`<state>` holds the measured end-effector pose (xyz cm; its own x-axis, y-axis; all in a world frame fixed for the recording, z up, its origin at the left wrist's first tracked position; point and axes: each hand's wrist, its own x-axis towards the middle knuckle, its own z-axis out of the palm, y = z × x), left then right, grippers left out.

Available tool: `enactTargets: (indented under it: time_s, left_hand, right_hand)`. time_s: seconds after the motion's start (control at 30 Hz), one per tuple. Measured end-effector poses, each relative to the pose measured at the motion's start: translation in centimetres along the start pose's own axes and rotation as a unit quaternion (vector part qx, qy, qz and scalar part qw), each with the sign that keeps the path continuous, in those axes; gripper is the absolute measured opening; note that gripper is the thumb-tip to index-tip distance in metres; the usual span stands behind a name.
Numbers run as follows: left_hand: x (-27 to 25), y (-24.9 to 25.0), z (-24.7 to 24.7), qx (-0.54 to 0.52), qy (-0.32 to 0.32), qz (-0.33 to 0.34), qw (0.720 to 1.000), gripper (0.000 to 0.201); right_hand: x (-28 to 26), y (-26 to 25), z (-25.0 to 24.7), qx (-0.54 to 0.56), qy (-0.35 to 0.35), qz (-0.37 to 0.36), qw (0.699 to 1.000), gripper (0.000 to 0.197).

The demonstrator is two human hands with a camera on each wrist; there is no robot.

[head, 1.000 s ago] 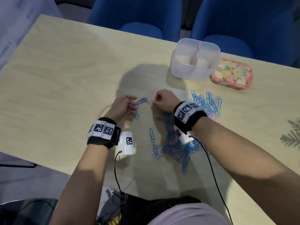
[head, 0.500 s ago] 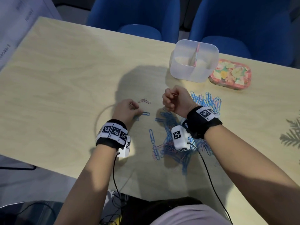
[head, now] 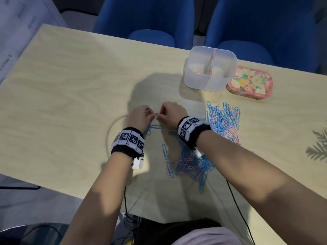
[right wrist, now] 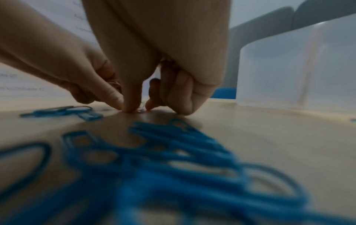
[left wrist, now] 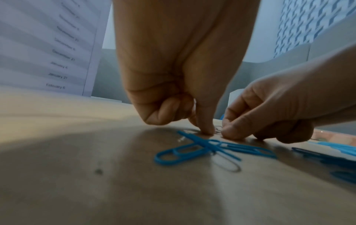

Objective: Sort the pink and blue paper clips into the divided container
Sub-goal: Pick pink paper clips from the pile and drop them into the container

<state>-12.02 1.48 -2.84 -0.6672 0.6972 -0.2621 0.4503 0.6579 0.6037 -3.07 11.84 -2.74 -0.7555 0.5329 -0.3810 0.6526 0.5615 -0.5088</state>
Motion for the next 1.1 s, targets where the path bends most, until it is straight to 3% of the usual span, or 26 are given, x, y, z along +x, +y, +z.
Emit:
enactTargets:
  time_s: [0.13,0.23,0.33,0.43,0.53,0.67,0.77,0.93,1.03,1.1]
  left_hand:
    - [-0.7,-0.3,0.2,-0.029,-0.012,0.027,0.999,0.007]
    - [-1.4,0.2,0.0,-0.053,0.004,0.062,0.997,0.008]
    - [-1.7,0.5,-0.5,-0.160,0.034,0.035,0.986,0.008]
    - [-1.1,0.9,-0.7,-0.188,-0.009,-0.015,0.982,0.016]
    - [-0.3,2.4,-0.5,-0.151,-0.053,-0.030,0.987,0.025]
    - [2.0,7.0,-1.3,-0.087,-0.077,0.033,0.993,0.033]
    - [4.6,11.6,-1.9,-0.015,-0.054,0.119,0.991,0.035]
    - [9.0,17.6,-0.5,0.099,-0.039,0.201,0.974,0.035]
    - [9.9,18.1,0.4,0.154,-0.061,0.201,0.965,0.037]
    - [9.1,17.5,0.7,0.163,-0.028,0.247,0.955,0.037]
  right_hand:
    - [-0.4,0.1,-0.5,0.005,-0.054,-0.005,0.999,0.028]
    - [-1.6,1.0,-2.4,0.065,-0.053,-0.024,0.996,0.025]
    - [-2.1,1.8,-7.2,0.159,0.044,-0.015,0.986,0.022]
    - [-0.9,2.5,-12.5,0.082,0.176,0.008,0.981,0.025]
    - [1.4,2.6,-15.4,-0.004,0.191,0.045,0.980,0.011]
    - [2.5,2.2,-16.4,-0.027,0.125,0.080,0.989,0.034]
    - [1.4,2.5,-16.5,0.016,0.148,0.086,0.985,0.023]
    - [-2.9,5.0,-15.1,0.124,0.265,0.061,0.954,0.025]
    - [-5.6,6.9,-12.6,0.155,0.264,0.055,0.950,0.029]
    - [-7.3,8.1,-11.0,0.151,0.250,0.048,0.955,0.027]
